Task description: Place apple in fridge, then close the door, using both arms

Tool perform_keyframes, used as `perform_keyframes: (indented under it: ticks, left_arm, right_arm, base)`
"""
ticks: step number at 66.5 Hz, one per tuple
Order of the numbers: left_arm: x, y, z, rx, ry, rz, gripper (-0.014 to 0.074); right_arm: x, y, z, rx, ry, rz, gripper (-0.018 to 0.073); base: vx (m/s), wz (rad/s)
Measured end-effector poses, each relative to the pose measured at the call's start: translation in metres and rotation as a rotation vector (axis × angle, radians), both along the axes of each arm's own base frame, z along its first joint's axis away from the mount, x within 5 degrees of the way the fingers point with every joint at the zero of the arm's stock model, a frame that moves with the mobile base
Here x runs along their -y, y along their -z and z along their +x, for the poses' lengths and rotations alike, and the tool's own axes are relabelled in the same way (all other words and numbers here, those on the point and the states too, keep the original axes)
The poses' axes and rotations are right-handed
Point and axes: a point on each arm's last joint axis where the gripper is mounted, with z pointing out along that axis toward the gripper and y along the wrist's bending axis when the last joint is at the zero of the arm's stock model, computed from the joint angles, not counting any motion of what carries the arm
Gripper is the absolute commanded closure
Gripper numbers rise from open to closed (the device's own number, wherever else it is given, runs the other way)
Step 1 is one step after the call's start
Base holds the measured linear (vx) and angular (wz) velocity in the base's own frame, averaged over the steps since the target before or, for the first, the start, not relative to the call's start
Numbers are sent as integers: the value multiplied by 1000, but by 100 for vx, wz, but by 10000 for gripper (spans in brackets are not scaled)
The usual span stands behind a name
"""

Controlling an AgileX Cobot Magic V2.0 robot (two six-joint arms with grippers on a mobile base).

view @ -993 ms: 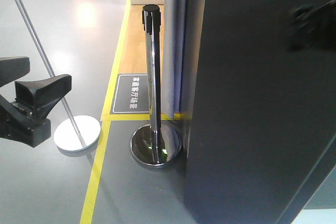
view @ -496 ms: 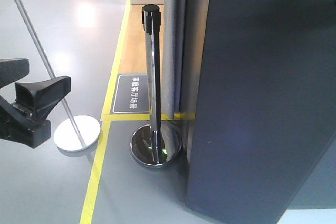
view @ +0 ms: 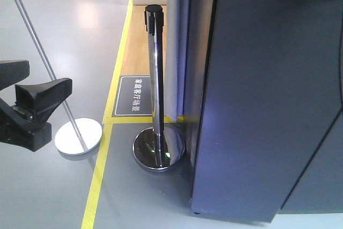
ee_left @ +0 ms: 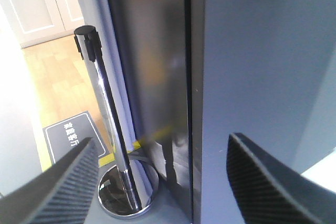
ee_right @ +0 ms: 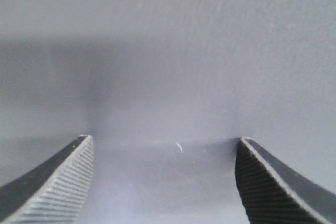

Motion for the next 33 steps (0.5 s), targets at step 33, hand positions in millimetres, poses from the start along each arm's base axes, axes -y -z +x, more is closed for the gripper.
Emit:
perform_keyframes:
  ticks: [33]
  left_arm:
    - [0,0,0,-1,-1,1,94]
  right_arm:
    - [12,22,26,-11,-13,25,15]
  base:
    - [0,0]
